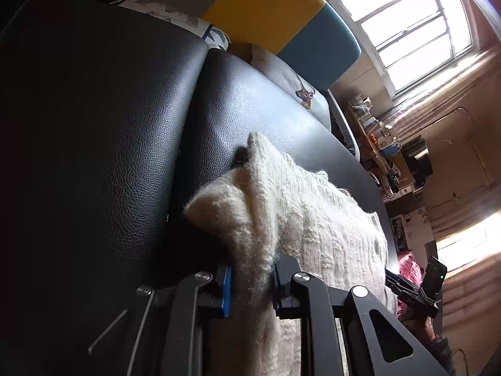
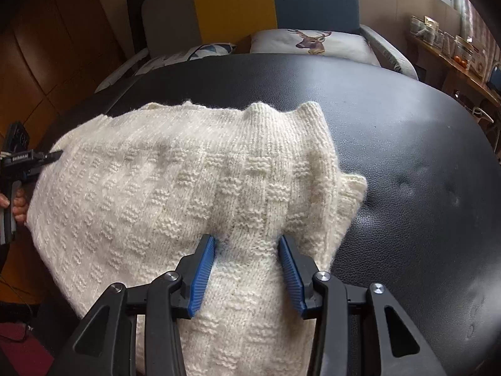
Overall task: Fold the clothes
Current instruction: 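Lift the sweater edge with the left gripper while the right gripper holds the body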
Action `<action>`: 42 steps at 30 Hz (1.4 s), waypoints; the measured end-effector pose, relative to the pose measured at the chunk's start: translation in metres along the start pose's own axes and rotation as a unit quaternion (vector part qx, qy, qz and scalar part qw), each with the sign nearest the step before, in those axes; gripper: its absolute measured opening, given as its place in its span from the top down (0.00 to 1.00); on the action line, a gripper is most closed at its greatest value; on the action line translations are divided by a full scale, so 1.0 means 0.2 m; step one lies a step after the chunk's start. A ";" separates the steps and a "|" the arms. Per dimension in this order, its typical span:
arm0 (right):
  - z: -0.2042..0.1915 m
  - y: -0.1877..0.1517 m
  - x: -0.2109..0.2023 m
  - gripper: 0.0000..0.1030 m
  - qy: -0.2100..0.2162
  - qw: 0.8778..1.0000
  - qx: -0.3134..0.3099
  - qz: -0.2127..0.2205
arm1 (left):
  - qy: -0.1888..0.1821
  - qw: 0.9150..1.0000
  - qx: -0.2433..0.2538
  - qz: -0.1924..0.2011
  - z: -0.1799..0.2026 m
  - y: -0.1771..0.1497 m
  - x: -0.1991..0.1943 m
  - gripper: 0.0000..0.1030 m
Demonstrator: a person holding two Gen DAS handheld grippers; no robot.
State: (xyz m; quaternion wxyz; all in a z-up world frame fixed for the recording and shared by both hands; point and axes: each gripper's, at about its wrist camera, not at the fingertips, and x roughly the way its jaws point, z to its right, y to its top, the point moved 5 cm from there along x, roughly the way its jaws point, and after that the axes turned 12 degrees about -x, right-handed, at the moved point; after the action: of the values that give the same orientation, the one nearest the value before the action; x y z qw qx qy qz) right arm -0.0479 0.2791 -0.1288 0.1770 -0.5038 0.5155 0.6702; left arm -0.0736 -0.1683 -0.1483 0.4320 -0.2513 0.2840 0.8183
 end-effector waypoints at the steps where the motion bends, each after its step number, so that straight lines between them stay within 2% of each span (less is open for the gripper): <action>1: -0.01 0.01 0.01 0.57 0.007 1.000 -0.012 -0.015 | 0.000 1.000 -0.004 0.002 0.01 0.01 -0.01 0.83; 6: -0.12 0.05 0.05 0.55 0.047 0.992 -0.083 -0.080 | 0.006 1.000 0.002 0.028 0.09 0.11 -0.12 0.84; 12: -0.33 0.12 0.11 0.49 0.077 0.986 -0.100 -0.109 | 0.044 0.997 0.035 0.060 0.23 0.28 -0.25 0.85; 13: -0.36 0.12 0.12 0.45 0.088 0.985 -0.100 -0.111 | 0.041 0.997 0.035 0.060 0.25 0.29 -0.28 0.85; 15: -0.42 0.12 0.14 0.29 0.107 0.982 -0.112 -0.111 | 0.035 0.997 0.036 0.061 0.31 0.32 -0.35 0.85; 17: -0.49 0.11 0.16 0.00 0.123 0.977 -0.133 -0.109 | 0.021 0.997 0.036 0.061 0.37 0.31 -0.42 0.85; 18: -0.53 0.11 0.17 0.00 0.127 0.976 -0.144 -0.108 | 0.011 0.998 0.031 0.058 0.41 0.31 -0.44 0.85; 20: -0.59 0.09 0.19 0.00 0.076 0.976 -0.177 -0.105 | -0.009 0.998 0.020 0.050 0.48 0.28 -0.47 0.85; 21: -0.61 0.09 0.19 0.00 0.066 0.975 -0.186 -0.100 | -0.019 0.999 0.019 0.047 0.53 0.26 -0.47 0.85; 24: -0.61 0.07 0.17 0.00 0.077 0.979 -0.172 -0.079 | -0.046 0.998 0.010 0.040 0.64 0.21 -0.47 0.85; 28: -0.64 0.02 0.15 0.05 0.063 0.981 -0.170 -0.061 | -0.071 0.997 -0.002 0.037 0.76 0.17 -0.44 0.85; 31: -0.66 -0.01 0.14 0.04 0.053 0.983 -0.169 -0.048 | -0.079 0.996 -0.007 0.038 0.86 0.16 -0.43 0.85; 34: -0.68 -0.05 0.12 0.00 0.042 0.984 -0.168 -0.034 | -0.088 0.995 -0.001 0.037 0.98 0.12 -0.42 0.85; 37: -0.70 -0.09 0.11 0.00 0.032 0.985 -0.166 -0.020 | -0.108 0.994 0.004 0.032 1.09 0.08 -0.41 0.85; 42: -0.73 -0.16 0.06 0.00 0.022 0.988 -0.153 0.026 | -0.143 0.990 0.000 0.018 1.26 0.02 -0.36 0.85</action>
State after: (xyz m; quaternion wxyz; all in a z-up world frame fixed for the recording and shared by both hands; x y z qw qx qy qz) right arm 0.0423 0.1619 -0.1502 0.0688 -0.5257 0.4235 0.7345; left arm -0.0824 -0.0383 0.0802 0.4538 -0.1262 0.2239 0.8532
